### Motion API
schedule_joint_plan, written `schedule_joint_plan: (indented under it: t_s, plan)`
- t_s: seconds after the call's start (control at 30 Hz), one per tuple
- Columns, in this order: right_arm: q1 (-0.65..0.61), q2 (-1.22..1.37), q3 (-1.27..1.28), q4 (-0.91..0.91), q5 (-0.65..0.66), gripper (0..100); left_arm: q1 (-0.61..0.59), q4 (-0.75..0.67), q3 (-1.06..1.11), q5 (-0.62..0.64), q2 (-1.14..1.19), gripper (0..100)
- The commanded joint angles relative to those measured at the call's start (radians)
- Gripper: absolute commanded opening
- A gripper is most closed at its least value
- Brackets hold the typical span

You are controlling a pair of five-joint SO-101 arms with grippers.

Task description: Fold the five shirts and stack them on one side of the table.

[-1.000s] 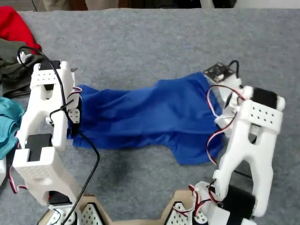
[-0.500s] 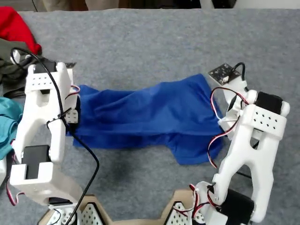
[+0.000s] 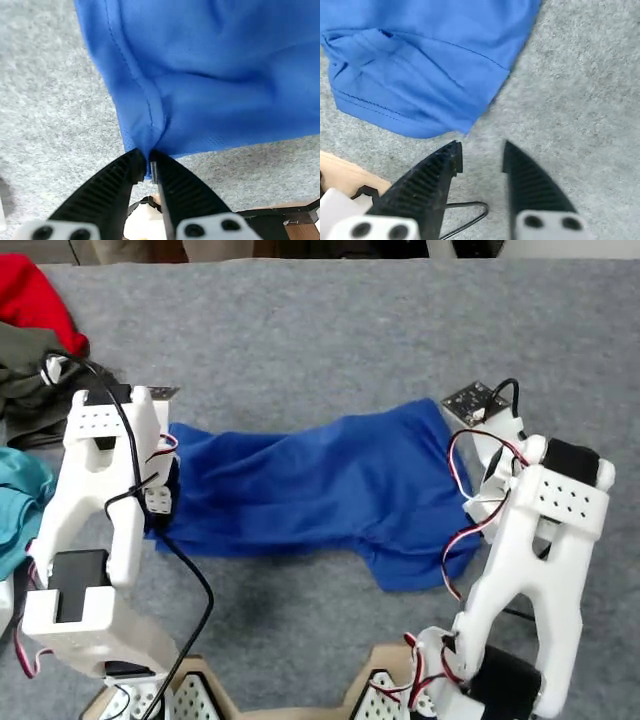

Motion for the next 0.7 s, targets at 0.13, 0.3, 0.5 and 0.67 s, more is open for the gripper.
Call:
schedule_joint_plan:
  t_s: [0.13, 0.3, 0.5, 0.67]
  plan:
    - [0.007, -0.143, -0.004, -0.011, 0.009, 20.3, 0.005, 0.044, -0.081, 0.060, -0.045, 24]
    - [-0.050, -0.145, -0.058, -0.012, -0.058, 20.0, -0.009, 0.110, -0.262, 0.077, -0.045, 24]
    - [-0.262, -0.085, -0.177, -0.060, -0.210, 0.2, 0.029, 0.110, -0.489, 0.152, -0.033, 20]
    - [-0.387, 0.085, -0.226, -0.187, -0.347, 0.5, 0.170, -0.025, -0.465, 0.245, 0.033, 2]
